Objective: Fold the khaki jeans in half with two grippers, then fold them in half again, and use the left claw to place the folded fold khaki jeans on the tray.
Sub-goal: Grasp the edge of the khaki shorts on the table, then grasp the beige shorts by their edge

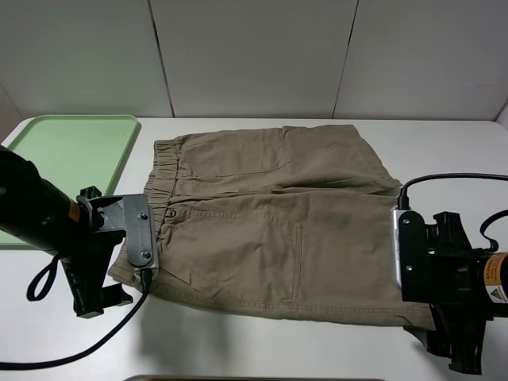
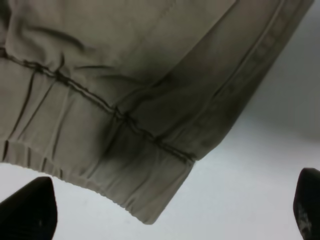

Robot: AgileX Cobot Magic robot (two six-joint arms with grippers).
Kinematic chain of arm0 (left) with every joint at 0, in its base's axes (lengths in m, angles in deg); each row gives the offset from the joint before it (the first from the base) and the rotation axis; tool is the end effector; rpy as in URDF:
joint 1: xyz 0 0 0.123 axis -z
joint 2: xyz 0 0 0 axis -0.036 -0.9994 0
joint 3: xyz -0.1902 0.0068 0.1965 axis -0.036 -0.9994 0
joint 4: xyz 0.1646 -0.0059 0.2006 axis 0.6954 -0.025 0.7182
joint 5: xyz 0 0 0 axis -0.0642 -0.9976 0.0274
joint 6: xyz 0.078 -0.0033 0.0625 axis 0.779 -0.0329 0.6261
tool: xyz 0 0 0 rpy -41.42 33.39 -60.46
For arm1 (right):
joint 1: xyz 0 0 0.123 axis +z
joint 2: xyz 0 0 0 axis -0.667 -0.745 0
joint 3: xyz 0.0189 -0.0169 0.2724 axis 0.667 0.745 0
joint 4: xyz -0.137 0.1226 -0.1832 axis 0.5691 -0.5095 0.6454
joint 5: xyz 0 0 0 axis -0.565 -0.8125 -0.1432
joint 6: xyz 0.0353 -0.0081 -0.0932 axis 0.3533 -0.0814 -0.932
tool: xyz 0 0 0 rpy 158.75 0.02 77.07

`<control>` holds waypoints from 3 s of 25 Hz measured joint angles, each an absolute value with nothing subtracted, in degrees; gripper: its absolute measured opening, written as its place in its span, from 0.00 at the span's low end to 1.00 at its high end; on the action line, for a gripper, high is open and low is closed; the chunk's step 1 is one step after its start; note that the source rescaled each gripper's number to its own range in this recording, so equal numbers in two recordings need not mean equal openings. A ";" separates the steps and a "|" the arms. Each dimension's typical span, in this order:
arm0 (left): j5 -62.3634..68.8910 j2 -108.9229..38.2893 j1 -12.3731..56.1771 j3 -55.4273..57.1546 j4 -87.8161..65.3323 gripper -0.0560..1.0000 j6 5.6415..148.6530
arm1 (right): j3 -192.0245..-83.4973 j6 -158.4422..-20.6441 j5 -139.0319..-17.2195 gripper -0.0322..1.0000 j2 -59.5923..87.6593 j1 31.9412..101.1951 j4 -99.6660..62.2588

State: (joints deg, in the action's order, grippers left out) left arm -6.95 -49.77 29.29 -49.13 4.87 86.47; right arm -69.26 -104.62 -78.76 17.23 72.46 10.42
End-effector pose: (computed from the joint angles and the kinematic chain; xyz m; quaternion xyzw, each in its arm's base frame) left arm 0.2043 -0.1232 0.1093 0.6110 0.7662 0.0306 0.1964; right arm 0.1419 0.0768 0.1075 -0.6783 0.6946 -0.0871 0.2235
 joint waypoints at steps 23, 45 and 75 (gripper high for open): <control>-6.10 -49.81 29.71 -49.13 4.87 0.93 88.93 | -71.77 -103.72 -63.71 0.51 -3.96 72.92 10.42; -7.36 -56.15 33.11 -49.06 6.79 0.90 97.83 | -71.57 -103.82 -66.02 0.03 -4.14 72.92 10.88; -1.50 -62.85 33.11 -48.28 12.09 0.53 95.52 | -71.62 -103.82 -66.25 0.03 -4.31 72.92 11.48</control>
